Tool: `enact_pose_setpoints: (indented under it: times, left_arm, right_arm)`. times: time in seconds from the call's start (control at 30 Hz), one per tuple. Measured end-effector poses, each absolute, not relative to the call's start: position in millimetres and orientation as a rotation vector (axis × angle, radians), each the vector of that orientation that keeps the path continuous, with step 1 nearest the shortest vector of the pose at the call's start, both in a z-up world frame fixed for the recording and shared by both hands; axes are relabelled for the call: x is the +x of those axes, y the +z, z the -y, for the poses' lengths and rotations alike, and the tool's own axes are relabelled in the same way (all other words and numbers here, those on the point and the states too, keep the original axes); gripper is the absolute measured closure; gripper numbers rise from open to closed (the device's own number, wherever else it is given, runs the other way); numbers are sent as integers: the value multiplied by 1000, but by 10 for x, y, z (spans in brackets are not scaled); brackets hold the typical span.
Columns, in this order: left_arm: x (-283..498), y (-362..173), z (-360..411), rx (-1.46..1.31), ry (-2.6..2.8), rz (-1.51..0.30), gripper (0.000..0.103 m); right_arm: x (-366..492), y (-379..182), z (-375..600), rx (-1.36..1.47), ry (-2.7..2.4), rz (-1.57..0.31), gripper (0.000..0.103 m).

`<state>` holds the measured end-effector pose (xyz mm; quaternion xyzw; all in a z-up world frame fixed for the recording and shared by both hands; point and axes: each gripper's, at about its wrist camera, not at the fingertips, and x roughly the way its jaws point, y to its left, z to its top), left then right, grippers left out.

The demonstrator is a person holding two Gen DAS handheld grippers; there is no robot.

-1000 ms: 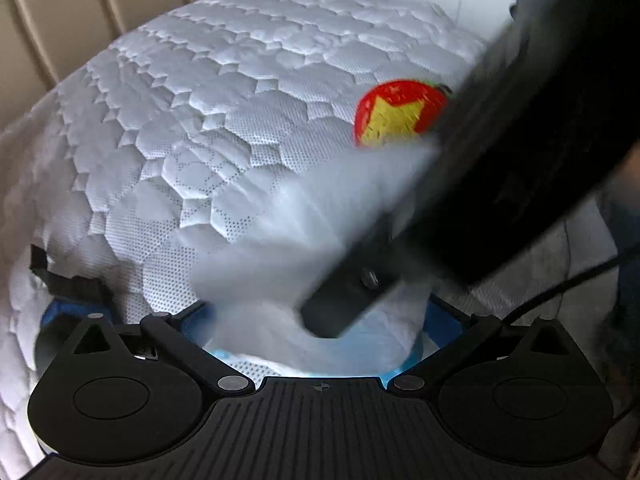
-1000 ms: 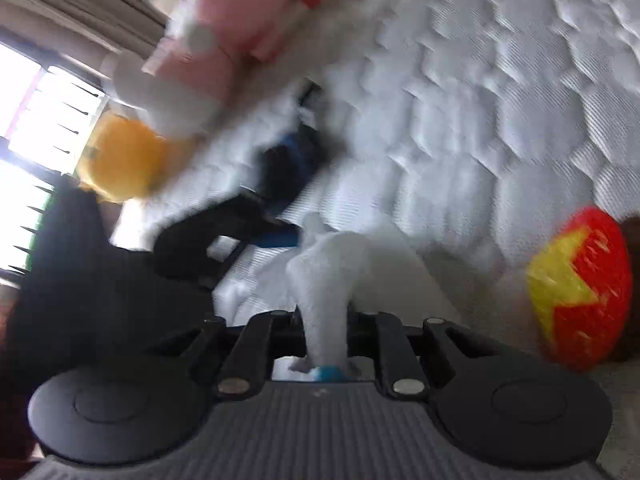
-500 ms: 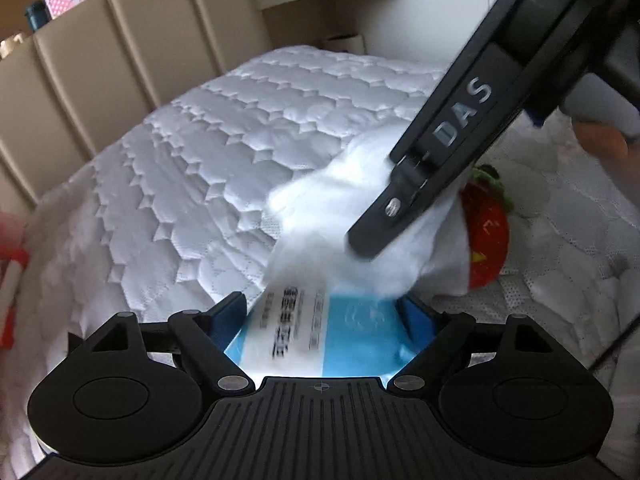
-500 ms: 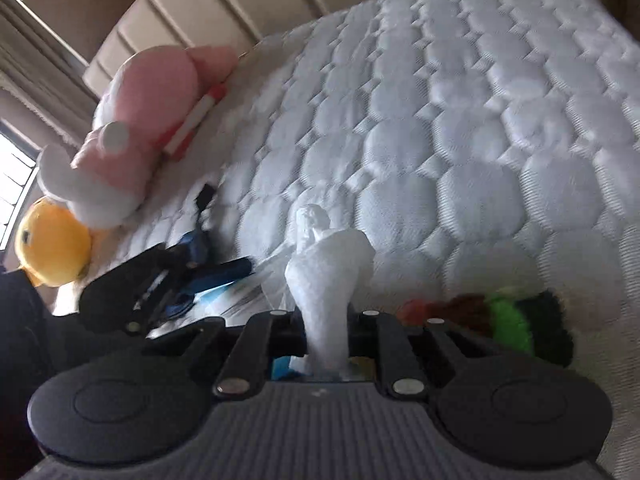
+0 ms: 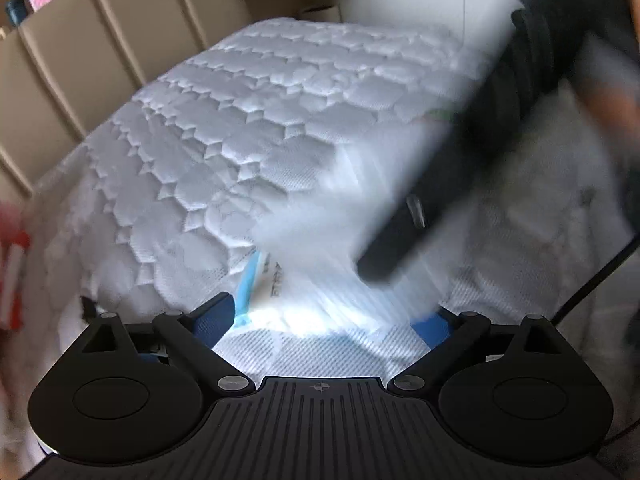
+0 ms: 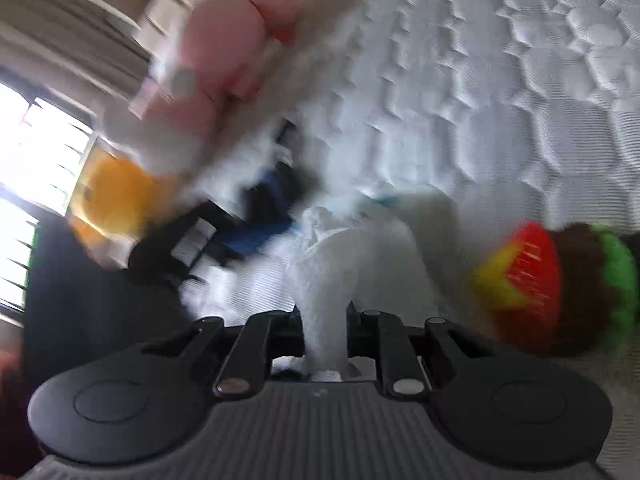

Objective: Organize soft objects
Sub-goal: 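Wipe the tissue in the right gripper over the packet held by the left gripper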

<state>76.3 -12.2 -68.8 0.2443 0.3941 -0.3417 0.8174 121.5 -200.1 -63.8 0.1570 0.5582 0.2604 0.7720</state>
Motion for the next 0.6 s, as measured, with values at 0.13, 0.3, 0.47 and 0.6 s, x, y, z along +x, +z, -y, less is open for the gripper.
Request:
enact_pose_setpoints:
  times: [0.13,0.3,0.47,0.6]
  left_arm:
    - [982,-576,104,482,-842,-875,3]
    - [1557,-613,87,342,-866,-1074,0]
    - [1912,-1004,284,346,-856,-1327,0]
    - [1629,-994,493,510,-799,-1203,0]
  right_arm:
    - [1251,-571,2135,268,445,-1151,85]
    - [1307,-306,2535,452,437,-1000,85]
    - [1400,-335,2681,475,400,-988,85]
    - [1424,-425,2630,434,392,-1008,85]
